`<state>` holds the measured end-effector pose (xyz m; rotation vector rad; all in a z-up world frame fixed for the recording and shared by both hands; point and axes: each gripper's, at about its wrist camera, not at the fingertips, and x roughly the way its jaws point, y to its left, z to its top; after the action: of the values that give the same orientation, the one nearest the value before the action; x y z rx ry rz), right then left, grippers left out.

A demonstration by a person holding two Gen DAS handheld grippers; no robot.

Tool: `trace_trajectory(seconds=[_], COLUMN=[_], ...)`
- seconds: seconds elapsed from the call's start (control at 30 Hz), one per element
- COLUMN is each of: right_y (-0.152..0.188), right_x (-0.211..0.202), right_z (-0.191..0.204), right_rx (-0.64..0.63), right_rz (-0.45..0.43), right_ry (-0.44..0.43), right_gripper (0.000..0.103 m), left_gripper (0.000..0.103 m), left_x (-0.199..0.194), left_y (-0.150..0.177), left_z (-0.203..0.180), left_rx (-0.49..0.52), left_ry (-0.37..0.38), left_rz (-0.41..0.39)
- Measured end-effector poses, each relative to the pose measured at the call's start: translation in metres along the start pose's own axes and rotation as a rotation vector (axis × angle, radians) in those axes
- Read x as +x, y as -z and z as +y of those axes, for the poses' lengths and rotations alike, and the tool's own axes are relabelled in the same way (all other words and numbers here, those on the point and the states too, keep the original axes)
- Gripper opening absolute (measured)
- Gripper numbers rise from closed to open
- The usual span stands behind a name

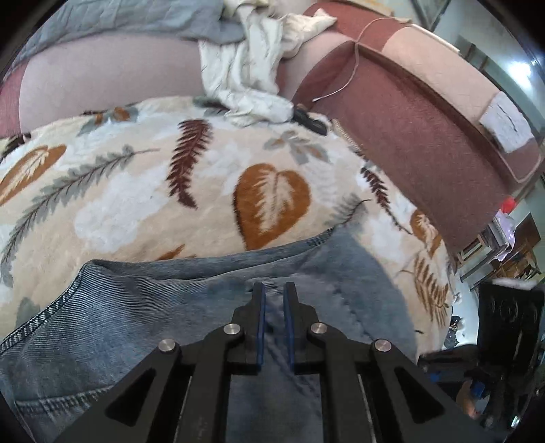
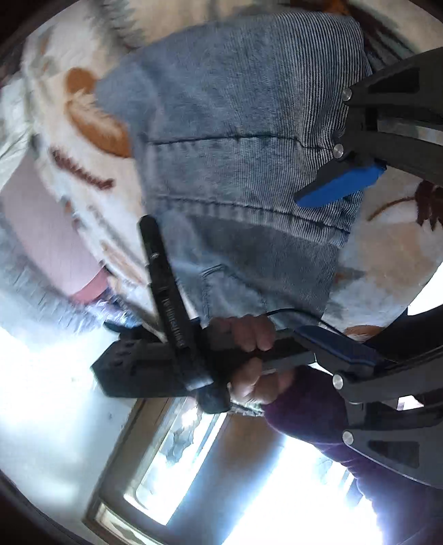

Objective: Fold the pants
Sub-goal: 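Open both grippers to release the folded hem onto the shorts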

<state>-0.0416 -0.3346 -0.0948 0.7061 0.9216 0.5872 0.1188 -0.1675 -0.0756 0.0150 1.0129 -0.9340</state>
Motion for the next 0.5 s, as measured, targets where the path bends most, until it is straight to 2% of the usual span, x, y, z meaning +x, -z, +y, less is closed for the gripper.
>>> trace_trajectory(seconds=[0.2, 0.27, 0.37, 0.5], right_y=[-0.014, -0.015, -0.02, -0.042], right_x=[-0.049, -0.062, -0.068, -0.066], right_z=[-0.042, -0.058, -0.072, -0.079], right_rx=[0.2, 0.275, 0.363, 0.39], right_rz=[-0.256, -0.319, -0.357, -0.361], right_ry=[0.036, 0.015, -0.041, -0.037], right_gripper=[0.075, 0.076, 0.076, 0.076], left_gripper=[0.01, 0.01, 0.01, 0.01], left_x=[0.006, 0.013, 0.022, 0.028], left_y=[-0.004, -0.003, 0.009, 0.041], left_z=[-0.038, -0.053, -0.066, -0.076], left_rx=[0.025, 0.048, 0.071, 0.108], left_ry=[0.014, 0.003, -0.02, -0.07], left_rz=[-0.022, -0.014, 0.018, 0.077])
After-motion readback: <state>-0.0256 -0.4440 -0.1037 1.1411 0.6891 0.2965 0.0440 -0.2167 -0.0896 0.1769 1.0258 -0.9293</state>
